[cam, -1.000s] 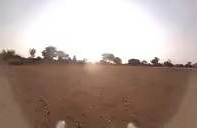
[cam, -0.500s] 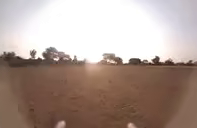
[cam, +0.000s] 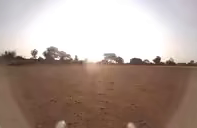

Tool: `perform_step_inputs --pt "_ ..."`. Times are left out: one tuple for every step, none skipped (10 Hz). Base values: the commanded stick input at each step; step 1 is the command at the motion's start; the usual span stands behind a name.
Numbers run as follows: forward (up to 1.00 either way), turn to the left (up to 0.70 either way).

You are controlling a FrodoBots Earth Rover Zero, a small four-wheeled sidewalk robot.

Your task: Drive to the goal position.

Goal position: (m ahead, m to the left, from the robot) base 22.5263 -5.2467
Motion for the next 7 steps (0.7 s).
perform_step_inputs --pt "0.70 0.00" --pt "0.70 0.00" --pt "0.70 0.00" --pt "0.70 0.00" --pt "0.70 0.00" --pt "0.70 0.00" --pt "0.70 0.00"
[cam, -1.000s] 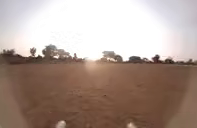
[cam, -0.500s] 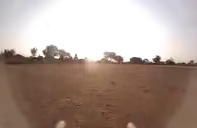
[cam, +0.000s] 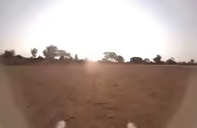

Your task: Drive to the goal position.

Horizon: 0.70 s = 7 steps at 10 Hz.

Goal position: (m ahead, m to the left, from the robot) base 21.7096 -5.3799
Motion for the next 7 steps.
perform_step_inputs --pt "0.70 0.00" --pt "0.70 0.00" --pt "0.70 0.00" --pt "0.70 0.00" --pt "0.70 0.00" --pt "0.70 0.00" --pt "0.70 0.00"
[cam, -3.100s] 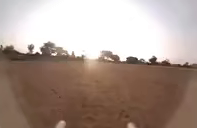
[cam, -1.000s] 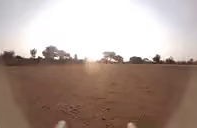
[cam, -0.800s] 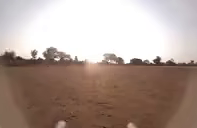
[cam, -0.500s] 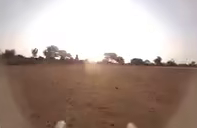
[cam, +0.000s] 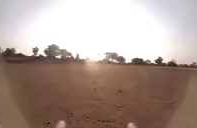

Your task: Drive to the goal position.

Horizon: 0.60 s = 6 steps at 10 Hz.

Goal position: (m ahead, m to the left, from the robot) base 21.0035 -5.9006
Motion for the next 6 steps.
perform_step_inputs --pt "0.70 0.00" --pt "0.70 0.00" --pt "0.70 0.00" --pt "0.70 0.00" --pt "0.70 0.00" --pt "0.70 0.00"
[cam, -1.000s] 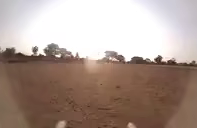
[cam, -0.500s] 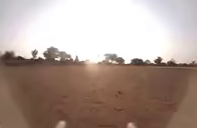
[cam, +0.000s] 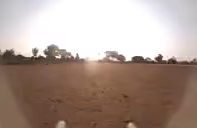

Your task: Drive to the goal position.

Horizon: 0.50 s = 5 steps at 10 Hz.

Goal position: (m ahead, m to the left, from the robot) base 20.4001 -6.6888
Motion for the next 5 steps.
perform_step_inputs --pt "0.70 0.00" --pt "0.70 0.00" --pt "0.70 0.00" --pt "0.70 0.00" --pt "0.70 0.00"
